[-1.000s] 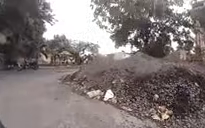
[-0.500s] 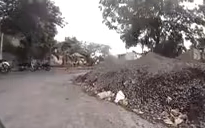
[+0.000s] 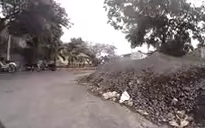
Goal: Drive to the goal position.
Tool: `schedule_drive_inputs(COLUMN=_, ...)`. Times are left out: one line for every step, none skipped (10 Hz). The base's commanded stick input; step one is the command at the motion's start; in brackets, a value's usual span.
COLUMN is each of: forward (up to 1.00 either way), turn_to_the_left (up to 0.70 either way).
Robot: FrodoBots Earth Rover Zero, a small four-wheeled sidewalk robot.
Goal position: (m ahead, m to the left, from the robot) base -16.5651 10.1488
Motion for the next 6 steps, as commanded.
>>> schedule_drive_inputs(forward=0.0, turn_to_the_left=0.45)
schedule_drive_inputs(forward=0.0, turn_to_the_left=0.45)
schedule_drive_inputs(forward=0.0, turn_to_the_left=0.45)
schedule_drive_inputs(forward=0.0, turn_to_the_left=0.45)
schedule_drive_inputs(forward=0.0, turn_to_the_left=0.45)
schedule_drive_inputs(forward=0.0, turn_to_the_left=0.45)
